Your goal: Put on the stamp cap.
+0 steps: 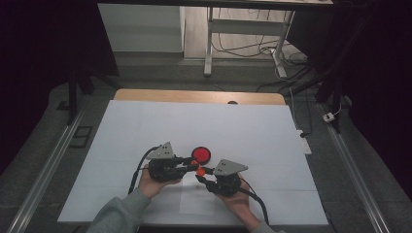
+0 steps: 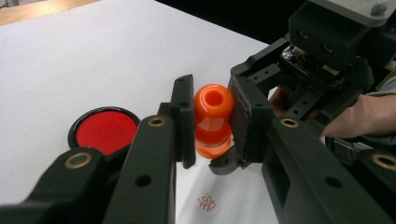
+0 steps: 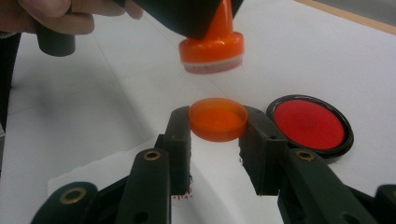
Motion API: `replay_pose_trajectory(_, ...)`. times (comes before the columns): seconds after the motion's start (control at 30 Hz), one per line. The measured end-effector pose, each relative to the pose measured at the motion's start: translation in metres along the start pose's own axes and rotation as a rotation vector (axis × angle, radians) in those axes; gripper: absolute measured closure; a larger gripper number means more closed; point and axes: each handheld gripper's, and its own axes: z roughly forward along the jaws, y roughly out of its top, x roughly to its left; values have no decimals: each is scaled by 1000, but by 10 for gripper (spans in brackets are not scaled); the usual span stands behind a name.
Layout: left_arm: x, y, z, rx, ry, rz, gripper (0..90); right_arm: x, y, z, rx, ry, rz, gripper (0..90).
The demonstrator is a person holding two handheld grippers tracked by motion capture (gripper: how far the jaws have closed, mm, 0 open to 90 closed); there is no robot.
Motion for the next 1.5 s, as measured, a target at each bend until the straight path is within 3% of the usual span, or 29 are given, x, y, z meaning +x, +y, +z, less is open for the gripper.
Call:
replay_pose_trajectory(0.97, -2, -4, 11, 34, -13, 2, 716, 2, 3, -2, -23, 4, 6, 645)
replay_pose_trajectory(1.5, -2, -5, 11, 26, -18, -4, 721, 3, 3, -3, -36, -3, 3, 646)
